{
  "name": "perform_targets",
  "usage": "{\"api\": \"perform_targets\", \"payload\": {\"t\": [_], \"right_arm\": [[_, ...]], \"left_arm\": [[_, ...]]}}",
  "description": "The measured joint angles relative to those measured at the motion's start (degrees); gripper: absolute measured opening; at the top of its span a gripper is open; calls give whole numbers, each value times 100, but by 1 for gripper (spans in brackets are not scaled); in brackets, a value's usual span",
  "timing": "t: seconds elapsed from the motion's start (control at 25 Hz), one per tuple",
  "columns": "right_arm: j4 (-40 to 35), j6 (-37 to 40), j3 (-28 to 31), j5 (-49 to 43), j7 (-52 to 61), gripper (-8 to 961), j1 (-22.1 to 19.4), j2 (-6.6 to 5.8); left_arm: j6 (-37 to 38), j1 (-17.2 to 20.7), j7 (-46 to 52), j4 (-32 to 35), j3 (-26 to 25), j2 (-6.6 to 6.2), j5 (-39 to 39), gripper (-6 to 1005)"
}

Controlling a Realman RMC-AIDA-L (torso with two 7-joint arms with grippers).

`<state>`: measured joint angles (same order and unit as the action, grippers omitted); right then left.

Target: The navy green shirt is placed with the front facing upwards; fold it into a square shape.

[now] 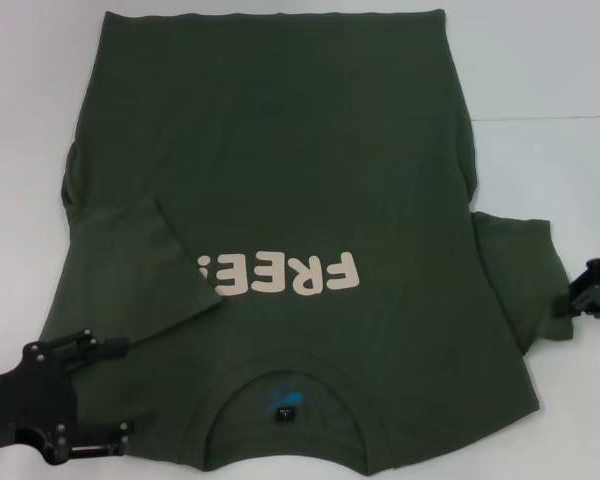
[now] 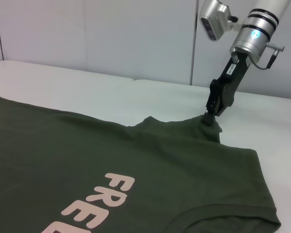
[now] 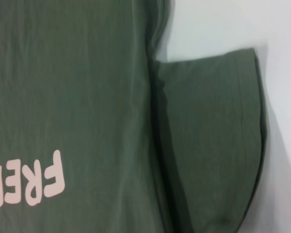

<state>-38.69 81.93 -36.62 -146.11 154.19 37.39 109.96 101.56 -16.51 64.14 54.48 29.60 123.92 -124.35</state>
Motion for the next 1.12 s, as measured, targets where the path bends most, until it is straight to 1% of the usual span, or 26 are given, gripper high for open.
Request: {"api": "perform_targets", "payload": {"t": [0.16,0.28,0.44,0.64,0.84,0.96,1.12], "right_arm": [[-281,261,403,19,-167,36,-144,2],[-465,402,755,56,-321,33,-286,-31],[-578,563,1156,290,-581,29,-480,-150],[-648,744,1486,827,-923,26,-665,-286],[-675,947,1592,1375,-1221,27,-765,-332],[-616,965,1561,1485,-1328,26,-765,-336],[-535,977,1388,1494,-1370,26,-632,-283]], "left_arm": [[5,-3,17,-9,-69,3,16,891],[8,-16,37,-38,-83,7,35,891],[-4,-23,120,-54,-86,9,89,891],[-5,-26,149,-115,-96,6,236,891],[-6,-64,221,-171,-162,17,265,891],[-6,-93,297,-198,-168,15,273,891],[-5,-106,310,-201,-167,6,274,890]]}}
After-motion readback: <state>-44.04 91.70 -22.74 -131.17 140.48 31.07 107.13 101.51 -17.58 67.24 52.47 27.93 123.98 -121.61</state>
